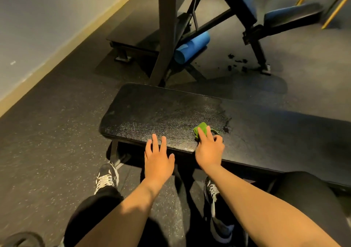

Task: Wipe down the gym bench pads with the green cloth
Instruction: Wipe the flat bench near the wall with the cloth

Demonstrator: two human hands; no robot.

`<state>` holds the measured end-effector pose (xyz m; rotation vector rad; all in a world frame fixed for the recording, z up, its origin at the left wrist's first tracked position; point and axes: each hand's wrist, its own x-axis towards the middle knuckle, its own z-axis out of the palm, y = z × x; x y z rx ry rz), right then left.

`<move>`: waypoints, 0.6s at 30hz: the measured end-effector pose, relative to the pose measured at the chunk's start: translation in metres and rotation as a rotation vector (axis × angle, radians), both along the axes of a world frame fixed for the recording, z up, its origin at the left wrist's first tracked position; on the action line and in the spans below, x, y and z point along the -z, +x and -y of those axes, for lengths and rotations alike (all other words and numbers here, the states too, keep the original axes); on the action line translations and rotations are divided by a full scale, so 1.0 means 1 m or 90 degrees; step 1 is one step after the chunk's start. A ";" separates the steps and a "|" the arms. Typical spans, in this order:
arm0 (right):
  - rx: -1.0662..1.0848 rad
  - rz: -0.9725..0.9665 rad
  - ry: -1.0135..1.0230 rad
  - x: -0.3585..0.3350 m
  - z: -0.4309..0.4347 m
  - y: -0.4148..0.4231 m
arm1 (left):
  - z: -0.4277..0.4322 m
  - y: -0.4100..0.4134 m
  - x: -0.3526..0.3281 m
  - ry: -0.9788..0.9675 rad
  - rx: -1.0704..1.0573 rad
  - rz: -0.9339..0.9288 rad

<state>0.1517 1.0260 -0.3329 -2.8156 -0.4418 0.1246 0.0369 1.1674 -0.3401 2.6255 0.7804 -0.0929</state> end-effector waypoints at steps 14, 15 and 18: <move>-0.063 0.032 -0.066 0.000 0.045 0.029 | 0.024 0.023 0.000 -0.086 0.124 0.086; 0.001 0.027 -0.077 0.000 0.057 0.035 | 0.025 0.025 0.000 -0.093 0.105 0.098; 0.149 -0.009 -0.079 0.000 0.062 0.041 | 0.027 0.031 0.001 -0.096 0.062 0.127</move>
